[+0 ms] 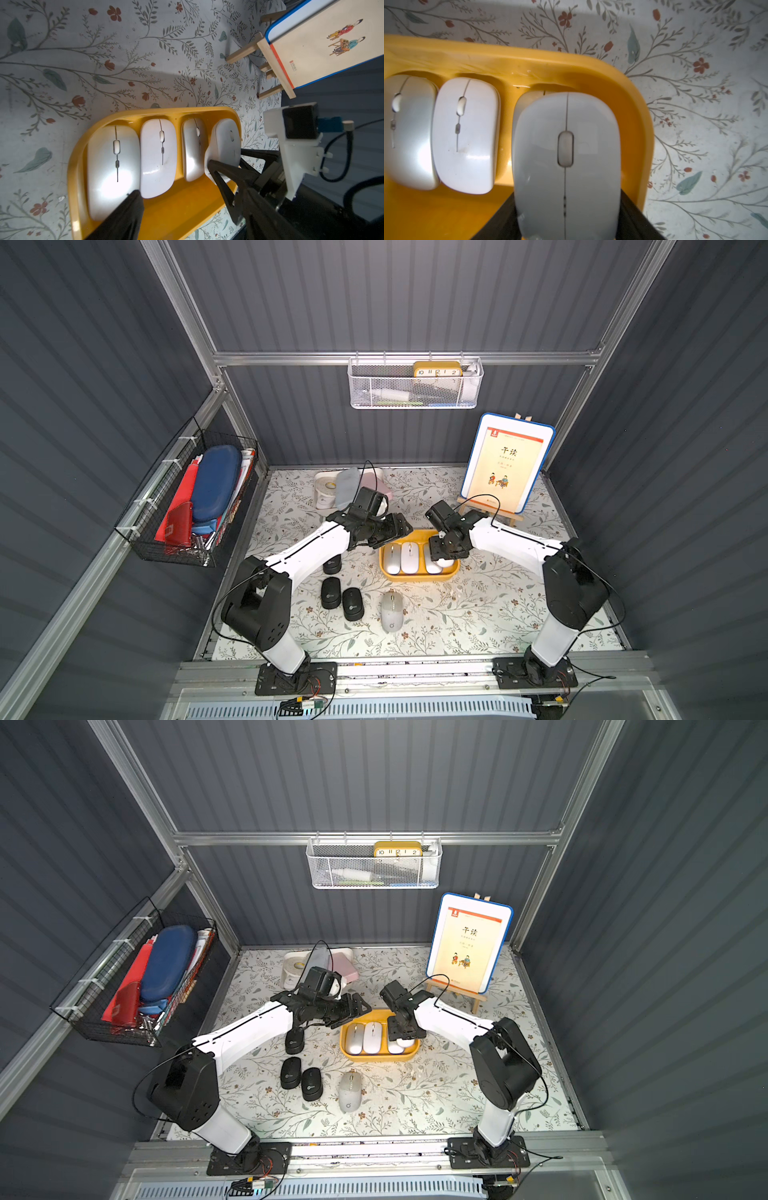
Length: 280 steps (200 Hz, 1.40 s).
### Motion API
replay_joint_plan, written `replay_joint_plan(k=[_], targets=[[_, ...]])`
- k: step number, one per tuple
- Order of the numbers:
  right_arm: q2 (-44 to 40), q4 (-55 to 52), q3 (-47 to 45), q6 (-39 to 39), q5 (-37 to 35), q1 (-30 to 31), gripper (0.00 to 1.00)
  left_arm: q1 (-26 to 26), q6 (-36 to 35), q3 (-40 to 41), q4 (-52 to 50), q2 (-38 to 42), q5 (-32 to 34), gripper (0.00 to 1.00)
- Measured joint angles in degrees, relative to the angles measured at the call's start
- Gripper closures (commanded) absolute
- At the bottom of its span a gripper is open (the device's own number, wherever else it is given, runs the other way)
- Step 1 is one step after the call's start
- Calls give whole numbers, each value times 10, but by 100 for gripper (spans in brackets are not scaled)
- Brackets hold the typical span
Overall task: Put the mouse in the storage box
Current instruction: Place the mouse in the storage box.
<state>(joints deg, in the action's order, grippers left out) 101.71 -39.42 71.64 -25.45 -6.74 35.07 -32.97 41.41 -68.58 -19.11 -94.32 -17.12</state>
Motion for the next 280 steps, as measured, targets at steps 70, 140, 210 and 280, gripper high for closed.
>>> replay_joint_plan(k=[70, 140, 210, 280], targets=[[51, -14, 49, 4, 17, -13, 41, 0, -4, 0, 3, 1, -9, 20], [65, -30, 60, -10, 12, -13, 34, 0, -4, 15, 13, 25, -6, 20], [35, -38, 60, -17, -33, -9, 29, 0, -4, 17, 30, 30, -3, 20], [-34, -52, 59, -34, -75, 61, 30, 0, -5, 17, 9, 43, 14, 20]])
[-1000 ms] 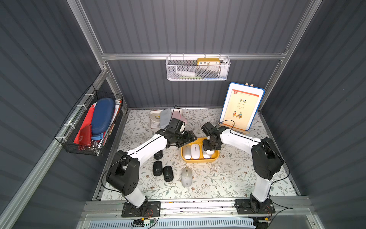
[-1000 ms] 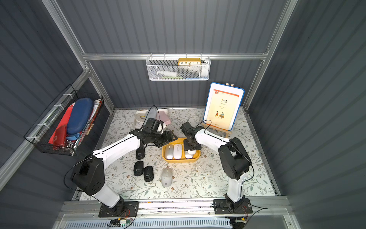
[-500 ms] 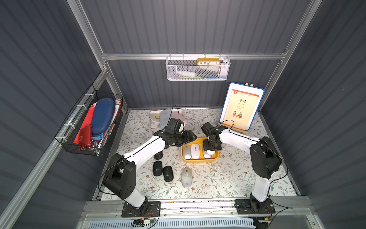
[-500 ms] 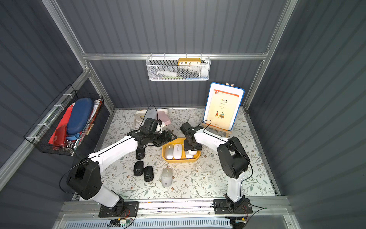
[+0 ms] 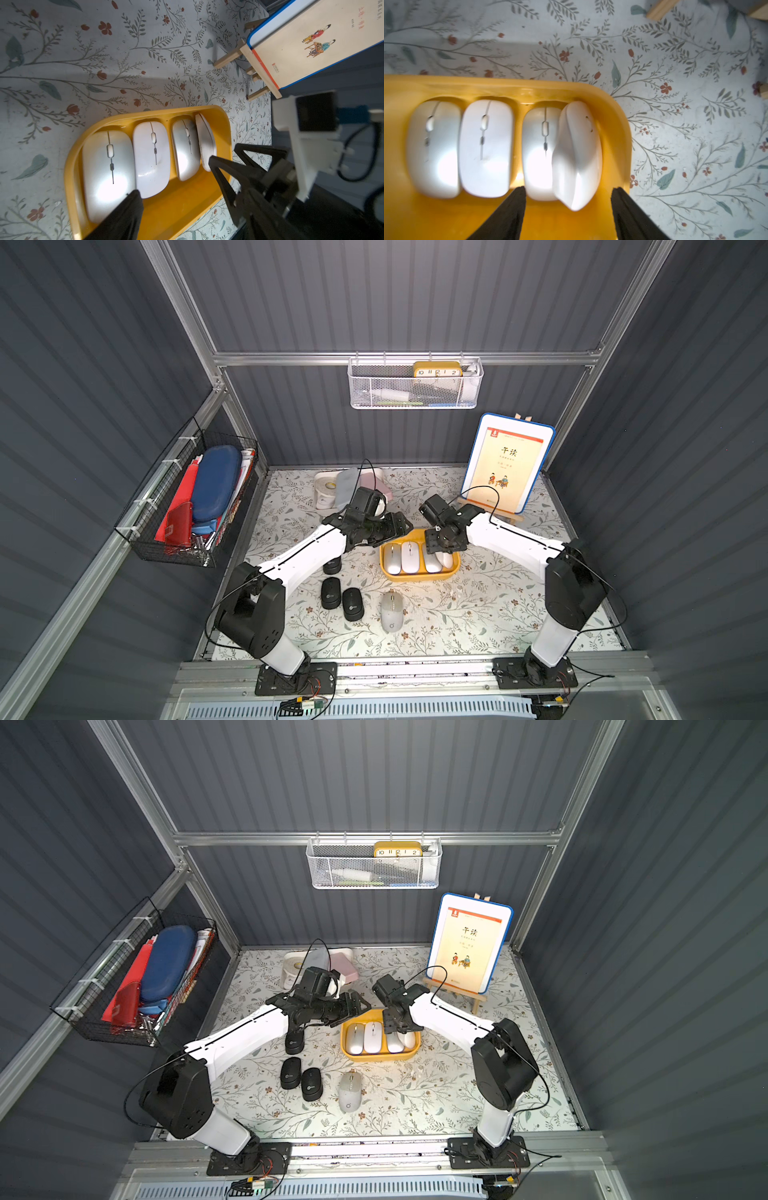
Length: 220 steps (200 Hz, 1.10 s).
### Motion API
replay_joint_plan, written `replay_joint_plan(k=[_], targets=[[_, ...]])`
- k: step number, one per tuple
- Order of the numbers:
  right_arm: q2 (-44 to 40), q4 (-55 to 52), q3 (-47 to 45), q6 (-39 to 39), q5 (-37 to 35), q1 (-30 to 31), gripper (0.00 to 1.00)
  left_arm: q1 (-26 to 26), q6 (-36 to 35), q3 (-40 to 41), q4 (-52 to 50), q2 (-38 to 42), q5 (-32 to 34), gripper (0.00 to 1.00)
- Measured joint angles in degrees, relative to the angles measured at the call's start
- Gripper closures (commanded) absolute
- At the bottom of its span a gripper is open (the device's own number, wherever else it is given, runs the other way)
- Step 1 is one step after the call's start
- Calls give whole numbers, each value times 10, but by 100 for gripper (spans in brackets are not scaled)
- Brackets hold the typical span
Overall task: Put the mouse in the storage box
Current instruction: Place the mouse in the storage box, then pick up the mouse from the center of the board.
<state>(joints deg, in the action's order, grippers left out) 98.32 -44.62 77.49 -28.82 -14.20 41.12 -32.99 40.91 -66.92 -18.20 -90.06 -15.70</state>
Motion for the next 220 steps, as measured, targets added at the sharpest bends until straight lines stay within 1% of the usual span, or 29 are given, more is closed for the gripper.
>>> replay_joint_plan(k=[20, 33, 41, 56, 76, 91, 104, 122, 137, 156, 173, 189, 220], targets=[[-47, 1, -12, -27, 0, 66, 29, 7, 4, 0, -41, 40, 26, 19], [-77, 8, -29, -55, 13, 116, 29, 27, 6, 5, -64, 83, 28, 19], [-90, 16, -41, -74, 24, 145, 27, 43, 9, 14, -72, 111, 29, 19], [-106, 36, -69, -114, 43, 189, 24, 69, 12, 45, -87, 166, 30, 20], [-103, 60, -101, -162, 60, 228, 22, 67, 36, 115, -93, 225, 23, 26], [-93, 81, -120, -193, 67, 241, 20, 49, 68, 182, -103, 272, 20, 28], [-79, 95, -126, -214, 73, 246, 19, 16, 104, 229, -125, 314, 24, 29], [-49, 118, -126, -235, 78, 250, 18, -40, 156, 256, -162, 359, 40, 30], [-20, 135, -125, -248, 83, 253, 18, -69, 196, 263, -196, 398, 59, 30], [16, 149, -121, -259, 90, 257, 17, -74, 239, 258, -243, 457, 97, 31], [38, 152, -117, -269, 91, 261, 16, -74, 262, 241, -279, 489, 123, 30], [47, 158, -110, -278, 92, 264, 16, -74, 270, 226, -291, 494, 135, 30], [67, 168, -99, -282, 101, 265, 16, -74, 276, 229, -294, 491, 140, 29]])
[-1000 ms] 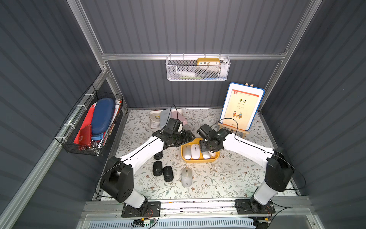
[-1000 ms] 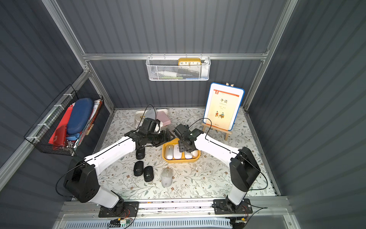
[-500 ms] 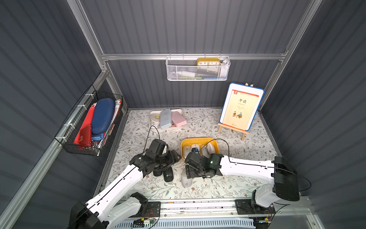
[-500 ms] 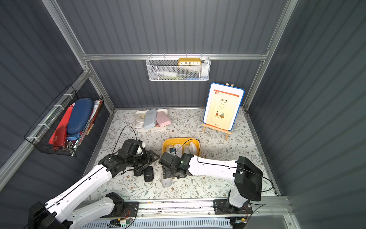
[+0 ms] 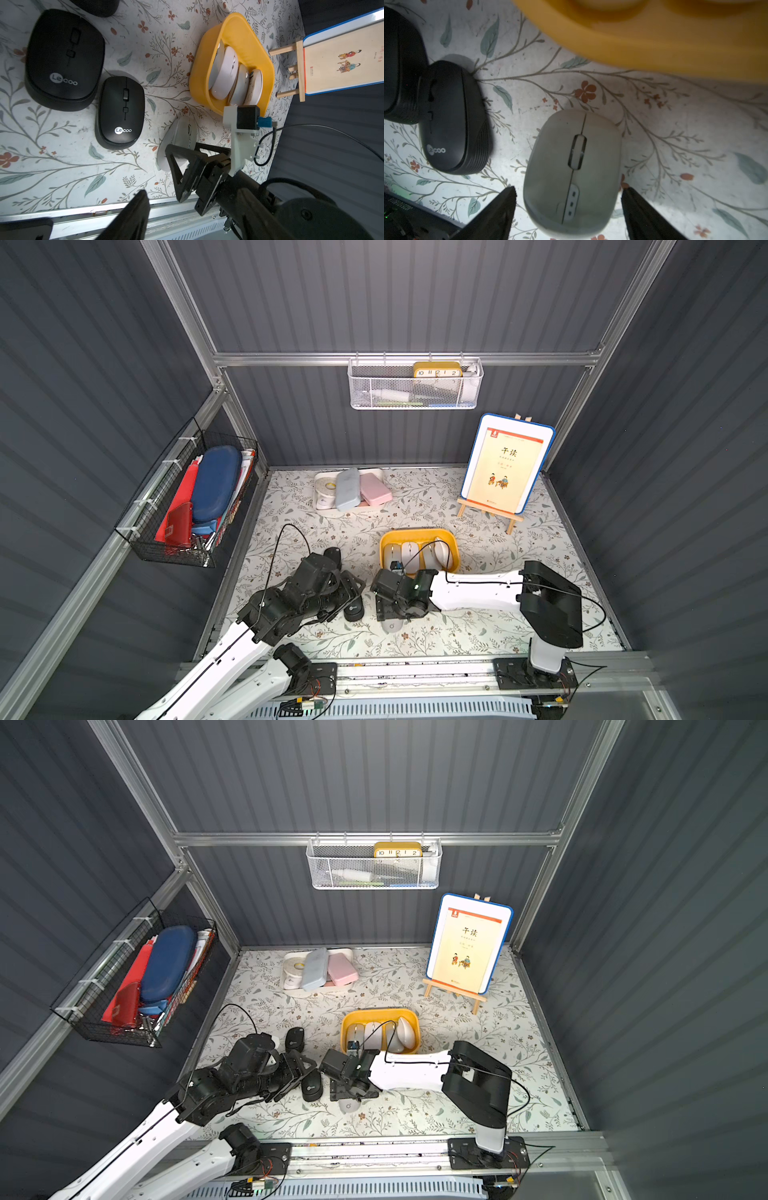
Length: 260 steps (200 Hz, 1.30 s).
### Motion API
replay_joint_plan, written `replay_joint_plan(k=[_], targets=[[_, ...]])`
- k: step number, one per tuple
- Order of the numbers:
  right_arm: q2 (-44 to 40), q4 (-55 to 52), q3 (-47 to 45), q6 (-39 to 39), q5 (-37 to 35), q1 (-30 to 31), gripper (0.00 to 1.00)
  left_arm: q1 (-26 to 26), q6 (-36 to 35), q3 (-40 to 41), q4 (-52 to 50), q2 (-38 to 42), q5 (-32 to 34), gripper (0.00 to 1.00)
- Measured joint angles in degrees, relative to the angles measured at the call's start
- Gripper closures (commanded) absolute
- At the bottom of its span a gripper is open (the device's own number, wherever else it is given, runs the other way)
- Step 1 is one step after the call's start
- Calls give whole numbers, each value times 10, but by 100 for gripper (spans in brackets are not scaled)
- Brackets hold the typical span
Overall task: Put the mouse in the storage box
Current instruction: Pick up the mouse from the center of the board.
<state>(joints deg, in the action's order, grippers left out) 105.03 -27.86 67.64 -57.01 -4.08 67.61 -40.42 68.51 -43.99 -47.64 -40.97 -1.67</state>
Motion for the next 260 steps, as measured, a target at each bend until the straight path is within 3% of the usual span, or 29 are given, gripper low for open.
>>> replay_joint_plan(k=[42, 88, 137, 164, 199, 225, 260], targets=[[34, -20, 26, -9, -2, 2, 20, 0, 0, 3, 8, -9, 0, 29], [34, -40, 27, -22, -6, 5, 40, 0, 0, 22, 20, -5, 0, 29], [28, -72, 34, -21, -46, 33, 42, 0, 0, 25, 22, 3, 0, 29], [-20, -104, 33, -22, -83, 53, 41, 0, 0, 25, 21, 3, 2, 29], [-143, -137, 10, -22, -152, 53, 40, 0, -1, 25, 23, -10, 0, 32], [-209, -159, 5, 7, -184, 13, 40, 0, -27, 14, 28, -65, -9, 34], [-229, -148, 7, 104, -168, -123, 39, -6, -102, -39, 31, -181, -10, 34]])
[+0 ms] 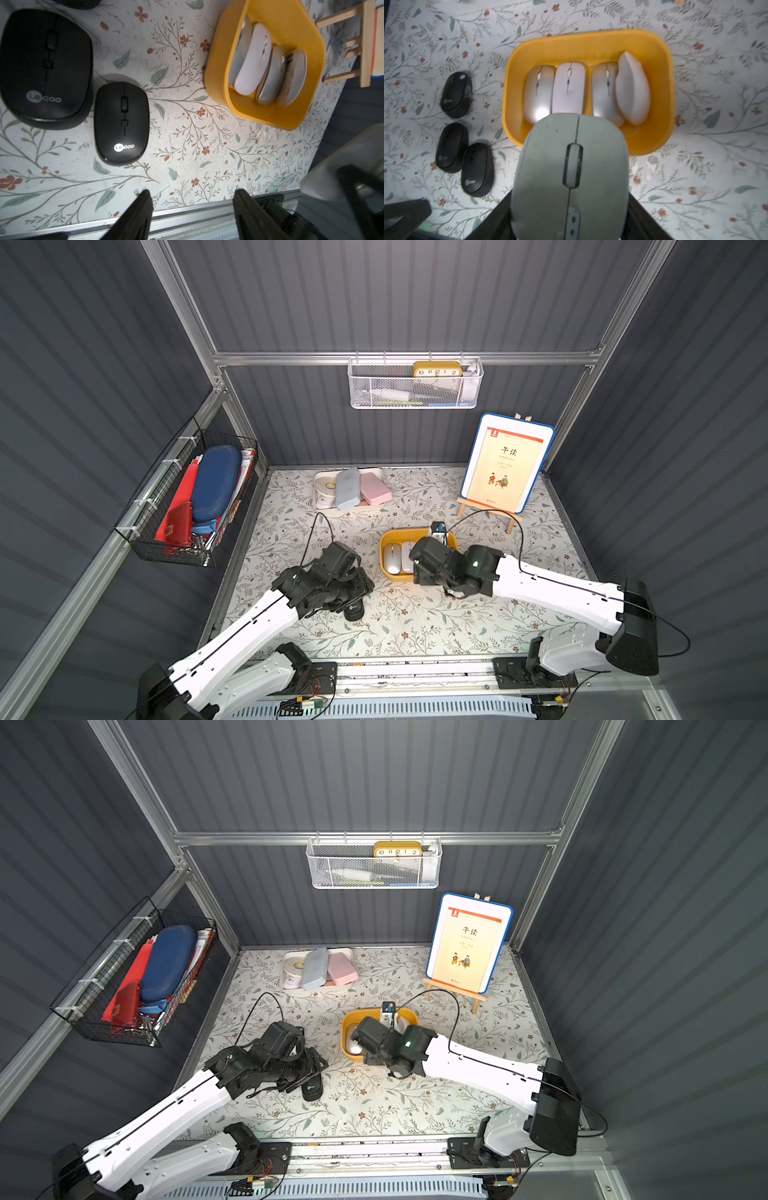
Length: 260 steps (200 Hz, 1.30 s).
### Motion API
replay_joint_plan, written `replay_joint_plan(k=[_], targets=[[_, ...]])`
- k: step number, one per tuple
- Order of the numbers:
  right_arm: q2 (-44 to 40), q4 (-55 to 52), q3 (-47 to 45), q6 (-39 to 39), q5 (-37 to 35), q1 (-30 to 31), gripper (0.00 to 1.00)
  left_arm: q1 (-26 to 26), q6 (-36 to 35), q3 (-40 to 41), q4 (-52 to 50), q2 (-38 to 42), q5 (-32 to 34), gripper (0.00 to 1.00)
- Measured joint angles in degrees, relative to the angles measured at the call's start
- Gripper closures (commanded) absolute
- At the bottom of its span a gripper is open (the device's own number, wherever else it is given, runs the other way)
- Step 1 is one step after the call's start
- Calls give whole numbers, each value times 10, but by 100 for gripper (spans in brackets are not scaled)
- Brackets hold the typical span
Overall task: Put the mouse in the storage box
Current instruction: Pick up the mouse from the center of the board, then place the mouse in the storage box.
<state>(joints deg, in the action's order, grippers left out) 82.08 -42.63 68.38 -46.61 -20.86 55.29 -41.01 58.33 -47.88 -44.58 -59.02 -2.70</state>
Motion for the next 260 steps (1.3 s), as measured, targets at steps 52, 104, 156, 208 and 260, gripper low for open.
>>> replay_joint_plan(k=[52, 104, 156, 208, 260], targets=[[135, 16, 76, 124, 92, -121, 39, -17, -94, -63, 31, -102, -2, 31], [235, 28, 110, 167, 141, -150, 39, -16, -109, -80, 68, -135, 4, 29], [245, 37, 110, 170, 165, -162, 39, 77, -134, -87, 174, -214, -53, 28], [250, 52, 108, 170, 185, -162, 38, 115, -192, -86, 297, -225, -196, 25], [262, 54, 107, 167, 185, -163, 35, 177, -217, -68, 394, -249, -333, 27]])
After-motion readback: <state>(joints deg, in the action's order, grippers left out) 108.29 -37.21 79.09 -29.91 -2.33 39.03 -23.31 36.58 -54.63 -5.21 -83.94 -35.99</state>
